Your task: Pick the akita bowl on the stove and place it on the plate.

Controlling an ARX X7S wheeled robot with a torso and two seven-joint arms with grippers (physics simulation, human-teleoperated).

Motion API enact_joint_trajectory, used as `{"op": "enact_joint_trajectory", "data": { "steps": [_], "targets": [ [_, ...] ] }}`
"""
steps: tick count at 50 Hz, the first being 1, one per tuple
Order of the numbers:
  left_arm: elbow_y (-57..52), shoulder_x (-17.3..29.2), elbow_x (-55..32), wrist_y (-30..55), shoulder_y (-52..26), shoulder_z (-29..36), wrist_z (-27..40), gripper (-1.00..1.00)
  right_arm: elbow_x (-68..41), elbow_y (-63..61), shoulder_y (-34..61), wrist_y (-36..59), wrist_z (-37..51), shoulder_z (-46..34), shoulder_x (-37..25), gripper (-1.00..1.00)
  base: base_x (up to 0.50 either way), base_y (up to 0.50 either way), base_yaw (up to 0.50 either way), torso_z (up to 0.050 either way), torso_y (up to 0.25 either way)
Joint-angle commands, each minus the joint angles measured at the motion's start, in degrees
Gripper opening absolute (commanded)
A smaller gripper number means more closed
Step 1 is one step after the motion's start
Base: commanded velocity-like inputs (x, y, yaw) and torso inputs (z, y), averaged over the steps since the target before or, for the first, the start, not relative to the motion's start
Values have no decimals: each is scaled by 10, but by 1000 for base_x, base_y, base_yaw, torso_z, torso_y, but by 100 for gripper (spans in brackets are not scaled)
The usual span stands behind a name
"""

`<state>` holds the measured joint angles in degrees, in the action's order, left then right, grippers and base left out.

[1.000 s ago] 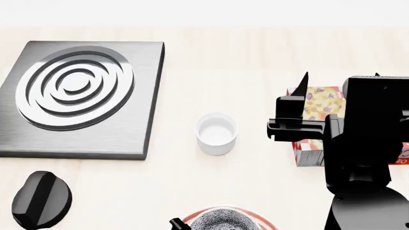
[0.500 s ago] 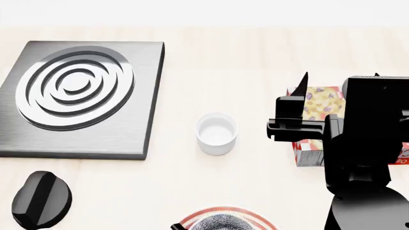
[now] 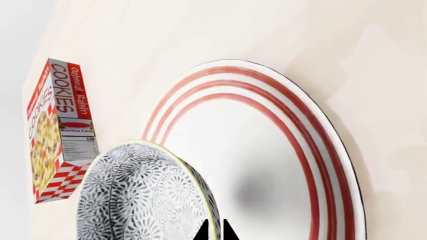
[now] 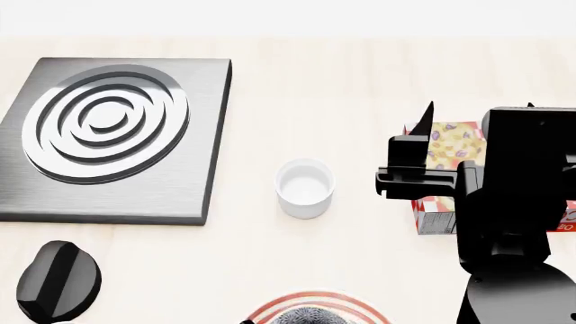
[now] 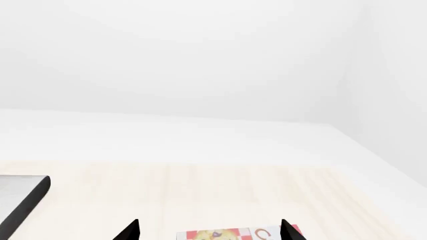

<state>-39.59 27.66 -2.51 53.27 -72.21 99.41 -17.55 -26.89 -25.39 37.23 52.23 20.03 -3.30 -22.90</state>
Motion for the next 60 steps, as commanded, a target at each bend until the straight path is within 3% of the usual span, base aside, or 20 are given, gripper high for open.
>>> {"op": "enact_joint_trajectory", "data": {
  "steps": [1, 54, 55, 60],
  "targets": [
    [9, -14, 20, -9, 8, -13, -1, -100, 5, -4, 0, 4, -6, 12, 8, 100, 0, 0, 0, 0, 0],
    [17, -15, 35, -10, 25, 5, 12, -100, -1, -1, 0, -1, -2, 7, 4, 100, 0, 0, 0, 0, 0],
    [16, -16, 35, -9, 26, 3, 13, 100, -1, -1, 0, -1, -1, 7, 4, 100, 0, 0, 0, 0, 10],
    [17, -18, 37, -8, 27, 3, 16, 100, -1, 1, -1, -3, -1, 6, 3, 100, 0, 0, 0, 0, 0]
  ]
}}
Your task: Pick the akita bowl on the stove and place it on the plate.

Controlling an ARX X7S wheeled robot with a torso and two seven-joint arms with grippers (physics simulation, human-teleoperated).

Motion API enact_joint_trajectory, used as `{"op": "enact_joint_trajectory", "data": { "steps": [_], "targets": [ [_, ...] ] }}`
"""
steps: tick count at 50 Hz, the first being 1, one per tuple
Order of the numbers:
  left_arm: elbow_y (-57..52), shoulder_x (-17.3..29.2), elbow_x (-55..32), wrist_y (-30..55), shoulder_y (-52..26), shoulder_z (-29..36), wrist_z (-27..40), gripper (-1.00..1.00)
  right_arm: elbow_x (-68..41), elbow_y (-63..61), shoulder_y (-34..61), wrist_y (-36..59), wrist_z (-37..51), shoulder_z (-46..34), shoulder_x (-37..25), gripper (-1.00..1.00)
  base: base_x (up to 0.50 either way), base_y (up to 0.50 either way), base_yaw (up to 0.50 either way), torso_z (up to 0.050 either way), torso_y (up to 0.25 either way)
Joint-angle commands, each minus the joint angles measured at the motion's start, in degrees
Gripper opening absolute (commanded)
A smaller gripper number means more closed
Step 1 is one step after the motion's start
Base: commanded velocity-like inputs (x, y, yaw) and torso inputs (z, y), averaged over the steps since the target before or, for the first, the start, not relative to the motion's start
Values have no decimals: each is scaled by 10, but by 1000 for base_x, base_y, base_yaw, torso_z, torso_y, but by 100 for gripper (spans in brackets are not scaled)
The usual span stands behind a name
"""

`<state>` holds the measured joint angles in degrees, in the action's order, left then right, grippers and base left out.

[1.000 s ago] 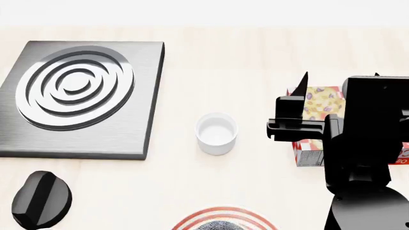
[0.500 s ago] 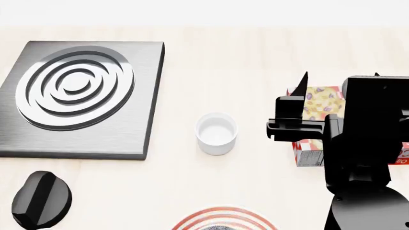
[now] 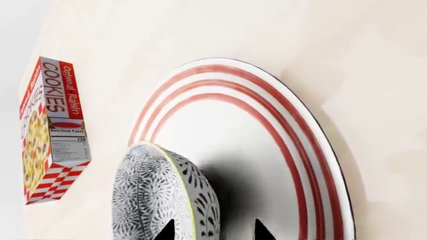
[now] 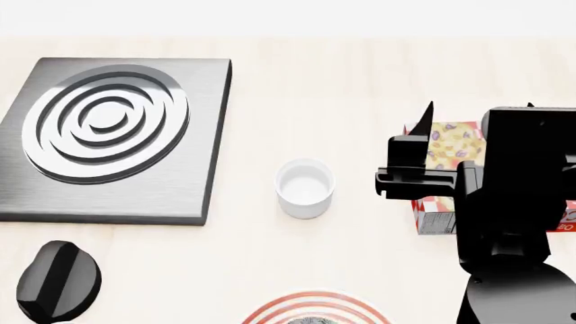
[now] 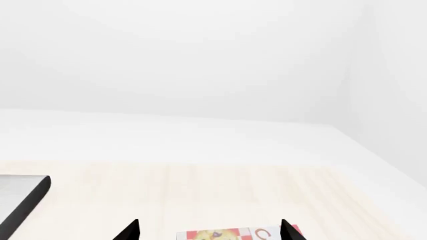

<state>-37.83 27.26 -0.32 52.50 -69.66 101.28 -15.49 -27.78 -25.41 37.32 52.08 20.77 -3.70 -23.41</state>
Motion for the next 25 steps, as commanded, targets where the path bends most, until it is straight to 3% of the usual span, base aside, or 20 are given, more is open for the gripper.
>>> {"op": "enact_joint_trajectory", "data": {
  "steps": [1, 25],
  "targets": [
    [-1, -15, 16, -1, 1, -17, -4, 100, 8, 1, -2, -2, -9, 10, 8, 100, 0, 0, 0, 0, 0],
    [-16, -20, -10, 1, 13, -77, 6, 100, 4, 2, -1, -3, -6, 10, 7, 100, 0, 0, 0, 0, 0]
  ]
}}
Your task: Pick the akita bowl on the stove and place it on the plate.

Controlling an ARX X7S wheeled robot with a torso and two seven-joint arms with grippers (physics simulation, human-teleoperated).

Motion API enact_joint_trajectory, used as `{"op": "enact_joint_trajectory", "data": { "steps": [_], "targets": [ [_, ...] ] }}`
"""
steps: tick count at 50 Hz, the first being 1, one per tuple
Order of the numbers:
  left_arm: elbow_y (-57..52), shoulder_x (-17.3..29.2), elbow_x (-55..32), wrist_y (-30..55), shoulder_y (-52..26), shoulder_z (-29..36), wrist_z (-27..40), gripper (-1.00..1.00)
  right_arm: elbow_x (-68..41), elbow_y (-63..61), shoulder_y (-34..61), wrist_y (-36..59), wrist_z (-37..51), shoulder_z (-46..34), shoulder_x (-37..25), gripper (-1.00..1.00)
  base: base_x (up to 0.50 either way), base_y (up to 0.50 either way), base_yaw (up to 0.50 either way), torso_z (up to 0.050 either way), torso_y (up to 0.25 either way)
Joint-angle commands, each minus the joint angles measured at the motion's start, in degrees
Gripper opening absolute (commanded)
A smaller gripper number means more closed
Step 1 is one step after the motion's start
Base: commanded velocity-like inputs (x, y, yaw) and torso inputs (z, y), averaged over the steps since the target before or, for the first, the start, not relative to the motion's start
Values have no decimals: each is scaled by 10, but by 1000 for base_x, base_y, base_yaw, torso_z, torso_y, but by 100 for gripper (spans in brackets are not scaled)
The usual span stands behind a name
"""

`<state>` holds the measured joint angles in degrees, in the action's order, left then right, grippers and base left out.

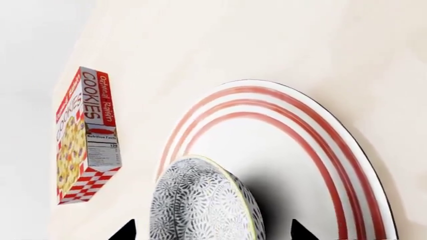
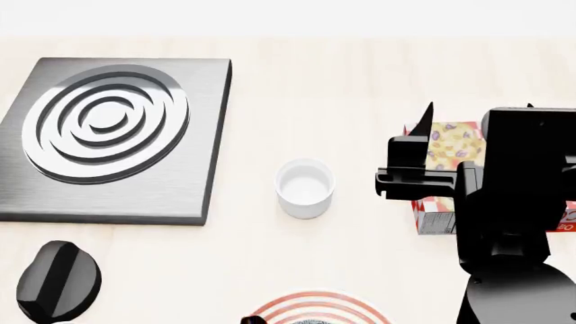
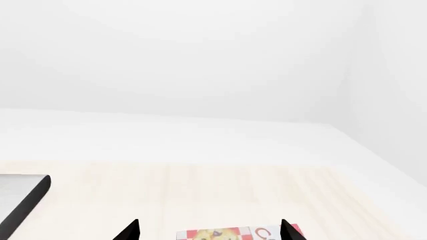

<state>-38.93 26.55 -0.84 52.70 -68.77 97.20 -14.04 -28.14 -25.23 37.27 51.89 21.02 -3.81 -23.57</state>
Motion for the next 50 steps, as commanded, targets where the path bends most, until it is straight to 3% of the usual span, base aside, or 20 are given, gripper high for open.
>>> {"op": "enact_joint_trajectory", "data": {
  "steps": [1, 14, 50],
  "targets": [
    [-6, -13, -6, -1, 3, -38, -9, 100, 8, 2, -1, -2, -9, 11, 9, 100, 0, 0, 0, 0, 0],
    [-7, -26, -21, -5, 9, -89, 5, 100, 6, 0, -1, -2, -7, 9, 8, 100, 0, 0, 0, 0, 0],
    [-47, -90, -137, 60, 44, -343, 43, 100, -1, -1, 0, -1, -3, 7, 4, 100, 0, 0, 0, 0, 0]
  ]
}}
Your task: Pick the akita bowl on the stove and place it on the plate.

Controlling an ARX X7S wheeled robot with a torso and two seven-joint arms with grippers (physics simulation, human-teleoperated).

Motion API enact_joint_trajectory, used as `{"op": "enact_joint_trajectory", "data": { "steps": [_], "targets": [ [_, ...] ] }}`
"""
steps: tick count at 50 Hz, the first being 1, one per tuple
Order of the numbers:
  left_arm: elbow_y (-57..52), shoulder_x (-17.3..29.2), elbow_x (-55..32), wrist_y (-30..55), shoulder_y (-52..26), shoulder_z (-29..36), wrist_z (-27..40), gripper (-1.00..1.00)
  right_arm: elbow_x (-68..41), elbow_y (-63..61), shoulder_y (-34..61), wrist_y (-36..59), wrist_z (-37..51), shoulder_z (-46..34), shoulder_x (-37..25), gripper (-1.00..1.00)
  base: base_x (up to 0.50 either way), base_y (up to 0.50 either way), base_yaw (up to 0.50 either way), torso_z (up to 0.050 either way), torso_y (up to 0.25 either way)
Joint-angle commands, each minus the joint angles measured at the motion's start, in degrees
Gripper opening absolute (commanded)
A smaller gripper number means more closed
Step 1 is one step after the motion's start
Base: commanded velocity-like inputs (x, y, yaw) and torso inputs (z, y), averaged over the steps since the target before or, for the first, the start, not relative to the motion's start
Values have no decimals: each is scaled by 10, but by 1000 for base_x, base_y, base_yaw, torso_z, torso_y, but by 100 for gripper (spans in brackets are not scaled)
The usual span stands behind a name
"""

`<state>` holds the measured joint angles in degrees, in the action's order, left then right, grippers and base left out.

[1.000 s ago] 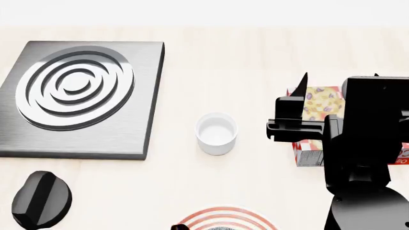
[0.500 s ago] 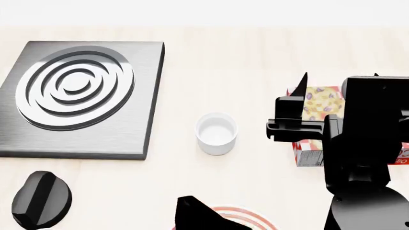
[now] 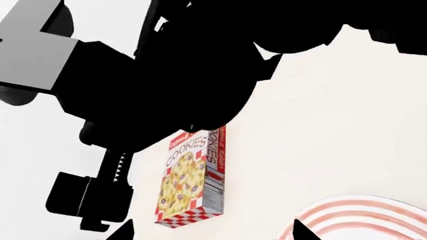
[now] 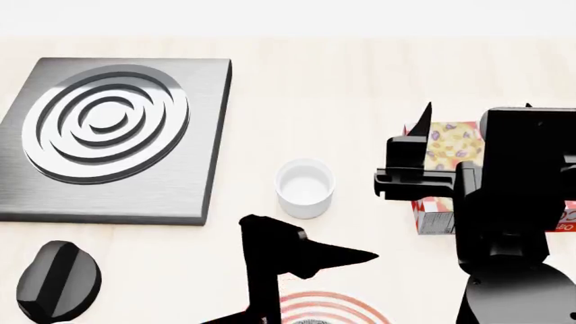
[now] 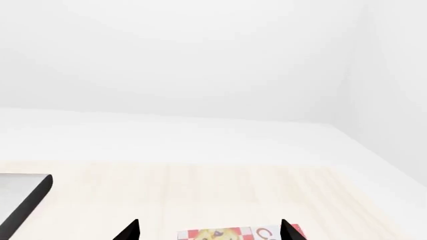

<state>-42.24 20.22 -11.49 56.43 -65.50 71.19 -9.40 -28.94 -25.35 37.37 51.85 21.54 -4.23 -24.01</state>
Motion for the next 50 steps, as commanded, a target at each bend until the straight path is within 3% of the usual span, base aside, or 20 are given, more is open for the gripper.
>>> {"op": "enact_joint_trajectory", "data": {
  "steps": [1, 50],
  "targets": [
    [-14, -27, -31, 22, 12, -86, -3, 100, 7, -1, -1, 0, -8, 11, 8, 100, 0, 0, 0, 0, 0],
    [-25, -74, -157, 102, 20, -371, 17, 100, 0, 1, -2, -3, -2, 8, 5, 100, 0, 0, 0, 0, 0]
  ]
}}
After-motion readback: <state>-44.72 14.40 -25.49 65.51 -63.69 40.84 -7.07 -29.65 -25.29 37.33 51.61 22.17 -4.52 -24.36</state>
